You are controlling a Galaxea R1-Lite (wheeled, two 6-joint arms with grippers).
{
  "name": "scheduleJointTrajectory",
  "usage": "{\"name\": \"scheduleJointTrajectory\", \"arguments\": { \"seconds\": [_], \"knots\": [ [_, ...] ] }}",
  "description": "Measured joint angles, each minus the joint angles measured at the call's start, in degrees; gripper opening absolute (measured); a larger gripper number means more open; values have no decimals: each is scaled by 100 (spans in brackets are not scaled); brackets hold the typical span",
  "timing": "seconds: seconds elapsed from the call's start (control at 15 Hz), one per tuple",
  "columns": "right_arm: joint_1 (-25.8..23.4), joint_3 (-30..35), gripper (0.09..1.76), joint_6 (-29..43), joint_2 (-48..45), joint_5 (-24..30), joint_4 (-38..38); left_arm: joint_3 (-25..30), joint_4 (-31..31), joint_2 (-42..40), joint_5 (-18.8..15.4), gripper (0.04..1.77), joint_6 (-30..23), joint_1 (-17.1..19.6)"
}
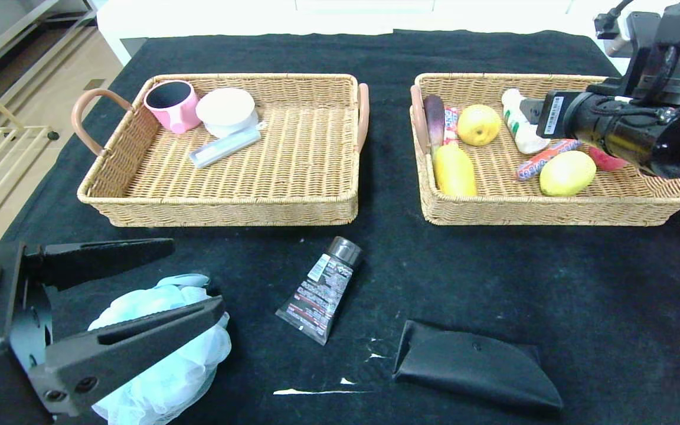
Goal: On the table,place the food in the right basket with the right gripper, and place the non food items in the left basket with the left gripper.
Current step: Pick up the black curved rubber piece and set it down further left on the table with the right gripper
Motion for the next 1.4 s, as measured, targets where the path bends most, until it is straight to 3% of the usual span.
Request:
{"name": "scheduleJointTrajectory", "arguments": {
  "seconds": [0.33, 0.67, 1.07, 1.4],
  "knots": [
    [581, 713, 158, -373, -997, 546, 1086, 11, 4, 13, 0, 172, 2, 0],
    [1368, 1362, 164, -1302, -2219, 1425, 3627, 27, 15, 44, 0, 172, 2, -7],
    [2255, 1458, 168, -2167, -2648, 1351, 5386, 20, 12, 41, -2, 172, -2, -2],
    [2699, 1480, 169, -2699, -2475, 866, 5782, -24, 48, -24, 38, 172, -9, -50]
  ]
}}
